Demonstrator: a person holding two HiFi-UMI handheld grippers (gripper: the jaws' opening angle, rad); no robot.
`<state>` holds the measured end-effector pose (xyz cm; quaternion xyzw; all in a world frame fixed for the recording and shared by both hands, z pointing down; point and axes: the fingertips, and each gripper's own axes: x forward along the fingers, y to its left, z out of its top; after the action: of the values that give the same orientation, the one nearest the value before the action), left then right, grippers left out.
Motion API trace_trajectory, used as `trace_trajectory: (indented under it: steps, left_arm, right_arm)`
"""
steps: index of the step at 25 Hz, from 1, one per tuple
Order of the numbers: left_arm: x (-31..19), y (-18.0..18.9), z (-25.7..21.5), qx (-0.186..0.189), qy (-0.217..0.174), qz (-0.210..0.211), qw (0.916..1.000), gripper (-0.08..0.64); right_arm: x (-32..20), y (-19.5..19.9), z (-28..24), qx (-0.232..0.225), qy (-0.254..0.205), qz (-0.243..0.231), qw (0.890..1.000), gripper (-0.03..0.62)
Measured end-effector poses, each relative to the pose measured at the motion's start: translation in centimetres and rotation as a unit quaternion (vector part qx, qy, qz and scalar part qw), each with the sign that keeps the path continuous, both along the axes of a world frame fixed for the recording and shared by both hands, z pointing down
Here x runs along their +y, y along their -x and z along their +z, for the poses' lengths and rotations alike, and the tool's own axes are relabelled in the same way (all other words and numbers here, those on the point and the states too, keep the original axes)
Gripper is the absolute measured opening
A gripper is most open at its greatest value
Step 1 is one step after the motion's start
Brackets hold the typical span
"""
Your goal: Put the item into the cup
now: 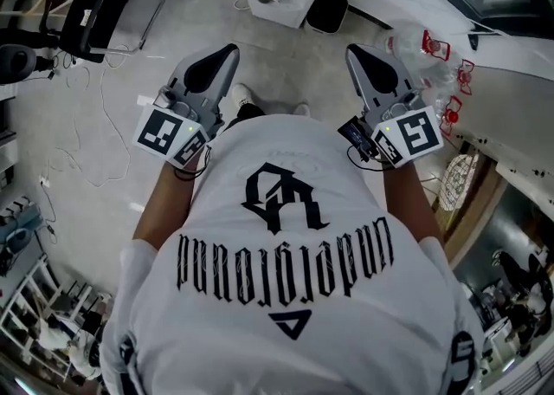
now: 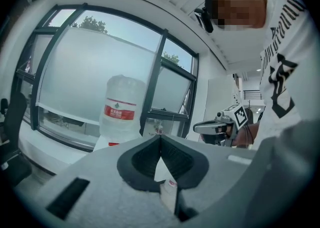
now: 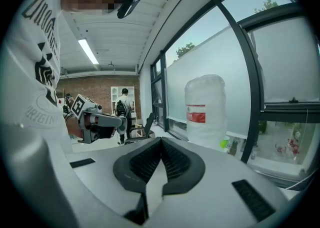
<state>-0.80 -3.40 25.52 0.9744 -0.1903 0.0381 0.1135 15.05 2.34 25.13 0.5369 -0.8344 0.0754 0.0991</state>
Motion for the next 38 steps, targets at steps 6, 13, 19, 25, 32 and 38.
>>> trace_trajectory:
  steps: [6, 13, 19, 25, 32, 38]
  left_arm:
    - [5.1, -3.9, 0.2, 0.001, 0.004, -0.017, 0.9998, 0.015]
    - [8.4, -5.6, 0.6, -0.01, 0.01, -0.044, 0.9989, 0.015]
    - [9.4, -4.5, 0.2, -0.015, 0.003, -0.054, 0.9984, 0.015]
    - [9.8, -2.8, 0.3, -0.01, 0.004, -0.045, 0.9989, 0.015]
    - [10.1, 1.4, -0.2, -0.005, 0.001, -0.036, 0.9993, 0.015]
    - [10.4, 6.3, -0.9, 0.001, -0.002, -0.032, 0.9995, 0.015]
  right_arm:
    - [4.6, -4.7, 0.3, -0.012, -0.001, -0.014, 1.0, 0.015]
    - [6.8, -6.7, 1.2, -0.014, 0.01, -0.05, 0.999, 0.015]
    - [7.8, -6.9, 1.6, -0.016, 0.015, -0.049, 0.999, 0.015]
    - [8.2, -5.2, 1.2, -0.01, 0.009, -0.039, 0.999, 0.015]
    - [9.4, -0.6, 0.4, -0.011, 0.002, -0.034, 0.999, 0.015]
    - [10.5, 4.6, -0.6, -0.007, -0.001, -0.035, 0.999, 0.015]
